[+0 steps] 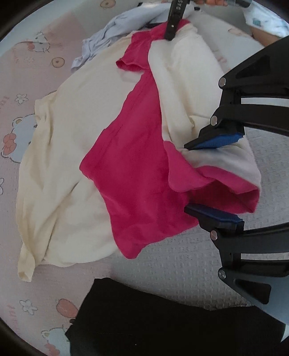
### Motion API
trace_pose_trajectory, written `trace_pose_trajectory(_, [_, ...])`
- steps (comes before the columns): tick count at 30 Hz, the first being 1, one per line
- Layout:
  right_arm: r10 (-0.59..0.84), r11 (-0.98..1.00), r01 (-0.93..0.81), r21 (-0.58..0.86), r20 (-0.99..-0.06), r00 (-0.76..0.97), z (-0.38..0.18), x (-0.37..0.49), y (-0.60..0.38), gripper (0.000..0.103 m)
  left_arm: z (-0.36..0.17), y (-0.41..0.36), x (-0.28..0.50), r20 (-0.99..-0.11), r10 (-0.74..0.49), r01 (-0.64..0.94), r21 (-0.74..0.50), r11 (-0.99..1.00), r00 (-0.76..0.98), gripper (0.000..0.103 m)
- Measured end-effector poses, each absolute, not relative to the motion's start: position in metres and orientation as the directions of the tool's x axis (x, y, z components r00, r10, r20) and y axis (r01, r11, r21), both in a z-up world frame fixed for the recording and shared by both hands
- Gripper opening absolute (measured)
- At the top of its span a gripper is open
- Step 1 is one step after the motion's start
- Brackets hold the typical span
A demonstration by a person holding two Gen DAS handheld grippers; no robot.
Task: Fold clothes
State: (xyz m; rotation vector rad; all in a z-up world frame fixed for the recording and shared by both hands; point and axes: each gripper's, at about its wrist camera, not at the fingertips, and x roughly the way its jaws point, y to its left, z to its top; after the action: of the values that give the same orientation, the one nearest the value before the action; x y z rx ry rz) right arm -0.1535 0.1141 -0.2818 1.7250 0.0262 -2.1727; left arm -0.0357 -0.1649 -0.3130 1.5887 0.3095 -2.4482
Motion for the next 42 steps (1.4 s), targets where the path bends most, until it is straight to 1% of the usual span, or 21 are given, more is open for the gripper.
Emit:
trace_pose_trajectory(3, [-0.261, -0.935, 0.296, 0.198, -0.946, -0.192, -0.282, -0.152, 0.113, 0.026, -0.313, -0.16, -0.036, -0.91, -0.095, 0.273, -0.02, -0.962, -0.403, 0.048])
trace_pose_trajectory(5, [-0.251, -0.934, 0.308, 0.181, -0.945, -0.208, -0.282, -0.149, 0.11, 0.028, -0.312, -0.162, -0.035, -0.907, -0.099, 0.276, -0.019, -0.961, -0.409, 0.057])
trace_pose_trajectory(7, [-0.234, -0.933, 0.324, 0.154, -0.947, -0.222, -0.28, -0.146, 0.107, 0.03, -0.308, -0.166, -0.033, -0.909, -0.086, 0.278, -0.034, -0.96, -0.408, 0.058])
trace_pose_trajectory(8, [-0.217, -0.935, 0.328, 0.135, -0.949, -0.229, -0.276, -0.143, 0.106, 0.035, -0.304, -0.167, -0.03, -0.908, -0.078, 0.278, -0.043, -0.96, -0.411, 0.058])
trace_pose_trajectory(9, [-0.203, -0.934, 0.338, 0.113, -0.948, -0.245, -0.271, -0.139, 0.105, 0.046, -0.296, -0.168, -0.026, -0.901, -0.073, 0.275, -0.053, -0.96, -0.427, 0.058])
trace_pose_trajectory(10, [-0.195, -0.93, 0.357, 0.087, -0.939, -0.282, -0.261, -0.132, 0.104, 0.054, -0.288, -0.168, -0.022, -0.894, -0.07, 0.272, -0.059, -0.96, -0.442, 0.058])
trace_pose_trajectory(11, [-0.188, -0.925, 0.374, 0.059, -0.929, -0.318, -0.252, -0.124, 0.104, 0.065, -0.28, -0.167, -0.018, -0.886, -0.075, 0.269, -0.057, -0.961, -0.457, 0.059])
trace_pose_trajectory(12, [-0.181, -0.92, 0.391, 0.031, -0.918, -0.354, -0.242, -0.117, 0.103, 0.068, -0.271, -0.166, -0.014, -0.877, -0.088, 0.265, -0.045, -0.963, -0.472, 0.06])
trace_pose_trajectory(14, [-0.164, -0.904, 0.427, -0.038, -0.89, -0.425, -0.223, -0.101, 0.101, 0.072, -0.252, -0.158, -0.005, -0.854, -0.149, 0.244, 0.028, -0.969, -0.498, 0.066])
trace_pose_trajectory(15, [-0.139, -0.881, 0.461, -0.104, -0.876, -0.462, -0.215, -0.091, 0.095, 0.074, -0.246, -0.152, -0.003, -0.844, -0.177, 0.22, 0.072, -0.973, -0.505, 0.067])
trace_pose_trajectory(18, [-0.071, -0.775, 0.551, -0.309, -0.824, -0.561, -0.201, -0.066, 0.077, 0.074, -0.231, -0.129, 0.005, -0.8, -0.28, 0.115, 0.26, -0.959, -0.53, 0.067])
trace_pose_trajectory(19, [-0.053, -0.74, 0.571, -0.357, -0.815, -0.578, -0.199, -0.063, 0.072, 0.074, -0.231, -0.121, 0.006, -0.783, -0.308, 0.076, 0.319, -0.945, -0.541, 0.07])
trace_pose_trajectory(20, [-0.038, -0.703, 0.589, -0.4, -0.805, -0.592, -0.199, -0.06, 0.065, 0.074, -0.231, -0.112, 0.006, -0.763, -0.335, 0.036, 0.38, -0.924, -0.552, 0.074])
trace_pose_trajectory(22, [-0.026, -0.642, 0.624, -0.446, -0.801, -0.598, -0.2, -0.054, 0.053, 0.074, -0.238, -0.091, 0.011, -0.711, -0.395, -0.043, 0.512, -0.858, -0.582, 0.075])
trace_pose_trajectory(24, [-0.01, -0.589, 0.649, -0.482, -0.798, -0.602, -0.202, -0.046, 0.044, 0.074, -0.248, -0.077, 0.014, -0.674, -0.437, -0.1, 0.602, -0.792, -0.596, 0.075])
trace_pose_trajectory(27, [0.038, -0.526, 0.659, -0.538, -0.789, -0.614, -0.216, -0.033, 0.033, 0.074, -0.264, -0.056, 0.023, -0.631, -0.463, -0.211, 0.705, -0.677, -0.622, 0.075])
trace_pose_trajectory(30, [0.035, -0.485, 0.686, -0.543, -0.795, -0.605, -0.225, -0.023, 0.031, 0.074, -0.278, -0.042, 0.037, -0.579, -0.468, -0.296, 0.783, -0.547, -0.668, 0.075])
trace_pose_trajectory(33, [0.041, -0.398, 0.691, -0.603, -0.764, -0.644, -0.236, -0.01, 0.031, 0.074, -0.292, -0.037, 0.043, -0.553, -0.471, -0.354, 0.821, -0.448, -0.687, 0.075])
trace_pose_trajectory(37, [0.048, -0.232, 0.672, -0.704, -0.698, -0.715, -0.256, 0.008, 0.029, 0.074, -0.303, -0.039, 0.042, -0.601, -0.467, -0.417, 0.794, -0.443, -0.648, 0.075])
trace_pose_trajectory(40, [0.058, -0.168, 0.673, -0.72, -0.689, -0.722, -0.272, 0.006, 0.028, 0.074, -0.307, -0.039, 0.041, -0.639, -0.45, -0.443, 0.764, -0.47, -0.624, 0.075])
trace_pose_trajectory(42, [0.052, -0.175, 0.686, -0.707, -0.702, -0.71, -0.28, 0.003, 0.027, 0.074, -0.312, -0.038, 0.039, -0.635, -0.461, -0.449, 0.769, -0.455, -0.62, 0.075])
